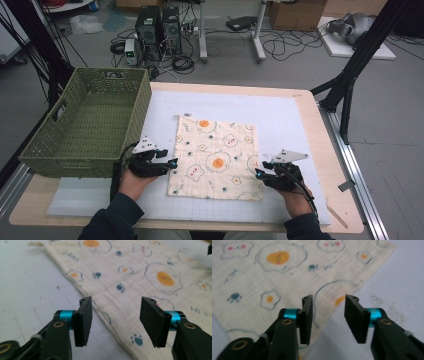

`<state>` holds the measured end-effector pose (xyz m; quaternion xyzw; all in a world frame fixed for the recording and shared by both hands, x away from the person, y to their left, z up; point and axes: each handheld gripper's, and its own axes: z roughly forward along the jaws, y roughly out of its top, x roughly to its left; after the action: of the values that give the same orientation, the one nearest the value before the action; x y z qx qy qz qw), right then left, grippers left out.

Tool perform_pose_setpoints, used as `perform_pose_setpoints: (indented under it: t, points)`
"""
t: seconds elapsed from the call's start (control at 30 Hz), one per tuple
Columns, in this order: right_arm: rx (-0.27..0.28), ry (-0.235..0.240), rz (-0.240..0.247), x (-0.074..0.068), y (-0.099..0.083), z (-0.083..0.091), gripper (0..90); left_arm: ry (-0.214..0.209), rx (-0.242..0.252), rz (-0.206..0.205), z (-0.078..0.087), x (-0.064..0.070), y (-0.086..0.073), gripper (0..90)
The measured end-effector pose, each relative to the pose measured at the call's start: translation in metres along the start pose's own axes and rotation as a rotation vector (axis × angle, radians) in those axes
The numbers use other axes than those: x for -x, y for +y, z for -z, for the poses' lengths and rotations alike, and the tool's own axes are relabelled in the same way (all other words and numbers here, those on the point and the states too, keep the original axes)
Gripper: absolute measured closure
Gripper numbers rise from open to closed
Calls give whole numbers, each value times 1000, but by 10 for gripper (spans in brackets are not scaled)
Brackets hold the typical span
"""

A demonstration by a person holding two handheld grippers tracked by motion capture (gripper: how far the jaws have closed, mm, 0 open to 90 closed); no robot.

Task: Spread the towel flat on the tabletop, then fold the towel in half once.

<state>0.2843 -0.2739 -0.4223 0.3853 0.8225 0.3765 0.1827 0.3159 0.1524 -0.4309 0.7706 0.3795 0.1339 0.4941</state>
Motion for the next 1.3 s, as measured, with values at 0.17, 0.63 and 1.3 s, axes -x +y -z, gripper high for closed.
perform_pose_setpoints:
  t: [0.17,0.63,1.3]
  points:
    - [108,-52,-21,11,12,4,344,5,130,-10,0,1,14,271]
    - [174,-72,3,21,15,6,117,-26,176,-21,0,-2,19,176]
    - [169,-76,-11,22,13,5,115,-5,161,21,-5,-7,18,179]
